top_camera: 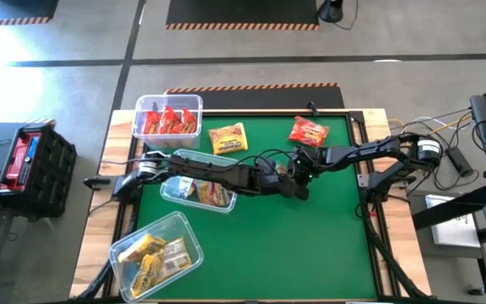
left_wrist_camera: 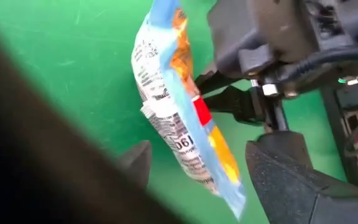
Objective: Sort Maruchan noodles
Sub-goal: Put the blue noodle pack into the middle transparent bin
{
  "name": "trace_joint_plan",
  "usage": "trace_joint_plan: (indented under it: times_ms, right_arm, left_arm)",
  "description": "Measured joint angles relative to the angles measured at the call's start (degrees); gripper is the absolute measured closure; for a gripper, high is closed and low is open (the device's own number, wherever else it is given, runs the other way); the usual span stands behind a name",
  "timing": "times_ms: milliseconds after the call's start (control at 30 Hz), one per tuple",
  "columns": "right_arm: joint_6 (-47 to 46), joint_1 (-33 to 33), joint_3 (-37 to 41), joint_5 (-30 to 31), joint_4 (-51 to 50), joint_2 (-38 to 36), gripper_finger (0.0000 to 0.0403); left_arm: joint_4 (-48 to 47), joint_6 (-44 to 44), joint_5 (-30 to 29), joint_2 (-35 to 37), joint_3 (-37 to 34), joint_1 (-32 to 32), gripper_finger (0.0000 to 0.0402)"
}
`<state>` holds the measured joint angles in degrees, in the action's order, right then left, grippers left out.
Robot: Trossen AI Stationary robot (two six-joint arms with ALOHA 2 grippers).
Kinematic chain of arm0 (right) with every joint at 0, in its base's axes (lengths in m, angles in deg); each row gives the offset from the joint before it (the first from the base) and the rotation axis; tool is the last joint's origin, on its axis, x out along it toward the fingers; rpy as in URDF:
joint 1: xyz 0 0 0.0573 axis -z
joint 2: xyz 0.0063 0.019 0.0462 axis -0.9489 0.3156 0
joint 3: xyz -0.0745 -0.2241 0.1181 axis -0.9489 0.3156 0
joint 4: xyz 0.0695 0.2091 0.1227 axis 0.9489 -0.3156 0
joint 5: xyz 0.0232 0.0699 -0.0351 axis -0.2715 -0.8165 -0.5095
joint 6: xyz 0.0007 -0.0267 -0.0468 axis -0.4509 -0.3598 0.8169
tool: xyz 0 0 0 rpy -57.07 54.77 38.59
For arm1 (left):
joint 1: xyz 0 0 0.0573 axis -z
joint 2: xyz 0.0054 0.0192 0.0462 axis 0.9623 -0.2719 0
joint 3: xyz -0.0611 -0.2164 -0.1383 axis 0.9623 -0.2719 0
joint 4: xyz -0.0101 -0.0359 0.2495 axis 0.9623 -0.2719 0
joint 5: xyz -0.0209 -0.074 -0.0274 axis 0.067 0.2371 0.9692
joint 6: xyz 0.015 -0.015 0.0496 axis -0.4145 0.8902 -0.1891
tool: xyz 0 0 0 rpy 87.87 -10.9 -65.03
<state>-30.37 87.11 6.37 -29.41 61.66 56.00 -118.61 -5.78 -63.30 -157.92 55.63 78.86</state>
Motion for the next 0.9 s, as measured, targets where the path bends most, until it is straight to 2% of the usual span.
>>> trace_joint_plan:
  times_ms: [233, 433, 900]
  right_arm:
    - [-0.04, 0.00, 0.00, -0.07, -0.11, 0.00, 0.0349]
    - [0.05, 0.00, 0.00, -0.92, -0.04, 0.02, 0.0349]
    - [4.38, -0.13, 0.07, -1.27, 1.45, 0.04, 0.0349]
  left_arm:
    - [1.78, 1.44, 0.26, -2.80, -0.17, -0.53, 0.0157]
    - [1.97, 1.98, -4.13, -3.27, -0.48, -1.19, 0.0157]
    - [3.23, 1.51, -4.11, -4.18, -0.37, -1.22, 0.0164]
